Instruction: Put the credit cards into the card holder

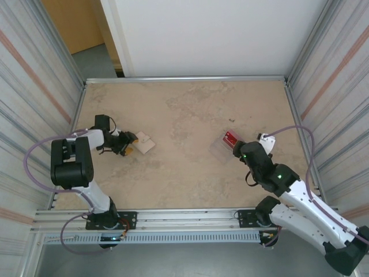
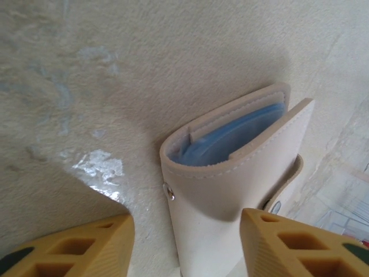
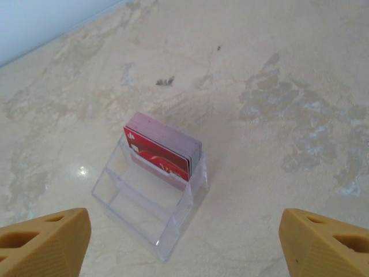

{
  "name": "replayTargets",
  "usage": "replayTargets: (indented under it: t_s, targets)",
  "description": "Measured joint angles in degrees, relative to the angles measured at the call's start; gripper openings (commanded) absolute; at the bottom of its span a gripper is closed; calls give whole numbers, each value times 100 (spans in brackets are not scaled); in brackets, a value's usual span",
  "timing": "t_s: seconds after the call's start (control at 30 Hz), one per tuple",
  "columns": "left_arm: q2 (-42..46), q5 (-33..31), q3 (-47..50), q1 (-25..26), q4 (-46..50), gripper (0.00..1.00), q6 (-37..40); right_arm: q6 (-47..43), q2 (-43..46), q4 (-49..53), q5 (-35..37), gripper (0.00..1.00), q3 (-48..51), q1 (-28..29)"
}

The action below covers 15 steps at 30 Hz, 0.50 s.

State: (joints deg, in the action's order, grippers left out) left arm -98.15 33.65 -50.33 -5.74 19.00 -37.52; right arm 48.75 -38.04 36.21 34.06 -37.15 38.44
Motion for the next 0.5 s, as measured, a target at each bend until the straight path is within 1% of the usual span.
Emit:
replayTargets:
  t_s: [0.03, 0.07, 0.27, 0.5]
  targets:
    - [-24, -7, -31, 7, 37, 47, 4, -127, 85, 4, -96, 96, 0, -74]
    - [-33, -20, -39, 11, 55, 45, 9, -267, 186, 4, -192, 99, 0, -151]
    - [-177, 4, -120, 57, 9, 35, 24, -1025, 476, 11, -732, 99, 0, -459]
    - [-334, 94, -223, 87, -33, 18, 125, -1635, 330, 160, -1241, 99, -181, -925]
